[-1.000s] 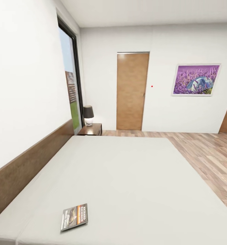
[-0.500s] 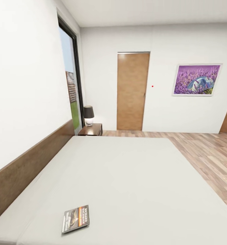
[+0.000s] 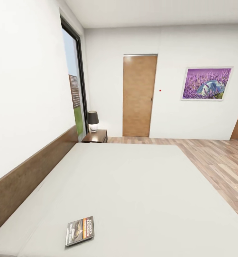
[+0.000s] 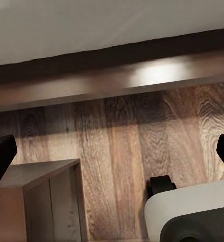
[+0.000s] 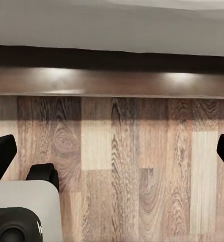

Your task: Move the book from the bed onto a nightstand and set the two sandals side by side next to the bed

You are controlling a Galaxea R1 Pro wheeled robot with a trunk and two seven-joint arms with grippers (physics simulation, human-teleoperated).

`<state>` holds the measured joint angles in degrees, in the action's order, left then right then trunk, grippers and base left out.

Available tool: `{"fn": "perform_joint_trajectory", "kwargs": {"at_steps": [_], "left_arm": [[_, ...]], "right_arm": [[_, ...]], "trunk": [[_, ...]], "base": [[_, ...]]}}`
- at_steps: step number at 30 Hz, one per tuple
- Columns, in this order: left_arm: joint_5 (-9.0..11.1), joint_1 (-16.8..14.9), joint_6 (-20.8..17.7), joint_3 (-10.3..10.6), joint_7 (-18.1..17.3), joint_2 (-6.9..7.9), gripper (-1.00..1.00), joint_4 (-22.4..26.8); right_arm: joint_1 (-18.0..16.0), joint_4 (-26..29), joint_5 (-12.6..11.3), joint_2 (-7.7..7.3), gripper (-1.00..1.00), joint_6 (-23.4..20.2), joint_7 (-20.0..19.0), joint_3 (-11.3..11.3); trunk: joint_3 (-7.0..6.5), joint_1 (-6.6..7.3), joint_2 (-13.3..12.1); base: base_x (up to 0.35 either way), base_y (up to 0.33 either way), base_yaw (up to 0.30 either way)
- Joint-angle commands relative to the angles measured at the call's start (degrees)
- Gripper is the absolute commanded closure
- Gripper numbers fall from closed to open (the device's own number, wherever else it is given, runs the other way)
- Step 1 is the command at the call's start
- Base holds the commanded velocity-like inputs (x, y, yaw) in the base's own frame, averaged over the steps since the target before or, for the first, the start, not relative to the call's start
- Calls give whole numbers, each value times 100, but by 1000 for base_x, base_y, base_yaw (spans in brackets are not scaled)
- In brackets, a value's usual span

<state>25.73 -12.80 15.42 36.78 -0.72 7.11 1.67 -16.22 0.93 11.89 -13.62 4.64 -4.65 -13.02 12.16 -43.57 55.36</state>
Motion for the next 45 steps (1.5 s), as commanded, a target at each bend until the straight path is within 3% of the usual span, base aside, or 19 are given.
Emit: {"fn": "perform_joint_trajectory", "kwargs": {"at_steps": [1, 13, 19, 22, 28, 34, 38, 45], "left_arm": [[55, -3, 14, 49, -7, 1, -100, 0], [78, -9, -9, 41, -120, 35, -100, 5], [112, -38, -228, 7, -436, 64, -100, 1], [139, -135, -547, -7, -745, 103, -100, -1], [205, -590, -1066, -21, -1166, 364, -100, -1], [584, -1382, -1537, -28, -1379, 645, -100, 0], [744, -1811, -1739, -28, -1404, 727, -100, 0], [833, -2419, -1879, -24, -1401, 768, -100, 9]], "right_arm": [[-4, -5, 51, -3, -100, 19, -18, -50], [-4, -5, 50, -18, -100, 19, -18, -52], [-4, -8, 50, -18, -100, 19, -18, -52], [-4, -11, 50, -12, -100, 19, -18, -52], [-4, -13, 50, -17, -100, 19, -18, -52], [-4, -14, 49, -30, -100, 19, -18, -52], [-4, -14, 46, -35, -100, 19, -18, -52], [-4, -14, 42, -41, -100, 19, -18, -52]], "trunk": [[8, 0, 5], [8, 0, 5], [8, 0, 5], [8, 0, 5], [8, 0, 5], [8, 0, 5], [8, 0, 5], [8, 0, 5]], "base": [[2, 1, 0], [0, 0, 0], [0, 0, 0], [0, 0, 0], [0, 0, 0], [0, 0, 0], [0, 0, 0], [0, 0, 0]]}}
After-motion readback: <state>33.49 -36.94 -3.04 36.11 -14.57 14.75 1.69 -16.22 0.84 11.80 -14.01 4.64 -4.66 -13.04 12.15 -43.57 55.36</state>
